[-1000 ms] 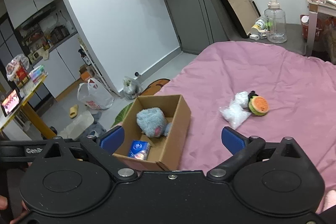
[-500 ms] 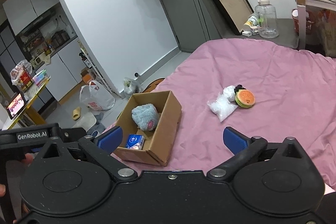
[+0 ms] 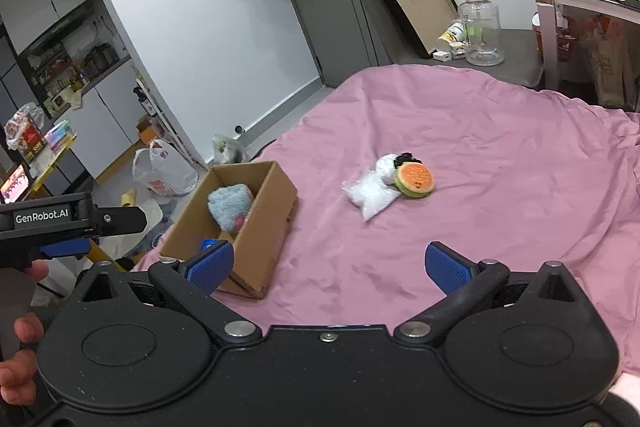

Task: Organize soft objects
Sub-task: 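Move both tools toward the burger plush and the white plastic bag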

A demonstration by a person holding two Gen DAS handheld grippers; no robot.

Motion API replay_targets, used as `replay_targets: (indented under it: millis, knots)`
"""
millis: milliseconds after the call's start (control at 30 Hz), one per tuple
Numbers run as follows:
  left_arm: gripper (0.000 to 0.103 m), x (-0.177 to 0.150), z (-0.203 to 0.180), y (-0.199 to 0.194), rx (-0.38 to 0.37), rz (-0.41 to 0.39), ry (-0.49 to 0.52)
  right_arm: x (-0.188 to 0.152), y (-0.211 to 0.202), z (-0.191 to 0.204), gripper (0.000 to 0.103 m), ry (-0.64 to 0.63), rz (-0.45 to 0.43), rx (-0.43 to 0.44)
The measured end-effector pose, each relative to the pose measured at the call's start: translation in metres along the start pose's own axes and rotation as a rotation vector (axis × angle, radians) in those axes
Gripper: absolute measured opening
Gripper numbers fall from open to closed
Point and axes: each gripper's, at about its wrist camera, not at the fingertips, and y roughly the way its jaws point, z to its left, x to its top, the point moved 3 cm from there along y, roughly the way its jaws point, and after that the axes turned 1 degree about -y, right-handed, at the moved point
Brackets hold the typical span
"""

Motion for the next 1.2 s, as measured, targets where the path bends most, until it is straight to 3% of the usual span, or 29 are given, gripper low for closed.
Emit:
replay_targets:
  millis: [567,1200]
  knots:
    - [0.103,0.002,-0.048,0.043,-0.026,0.008,-0.01,0.014,0.032,-0.063,0.103,0.068,0.002,-0.04]
    - [0.099,0.022,-0.088,0.117,-0.033,0.039,-0.017,0.042,0.112,-0.11,0.095,0.208,0.072,0.0]
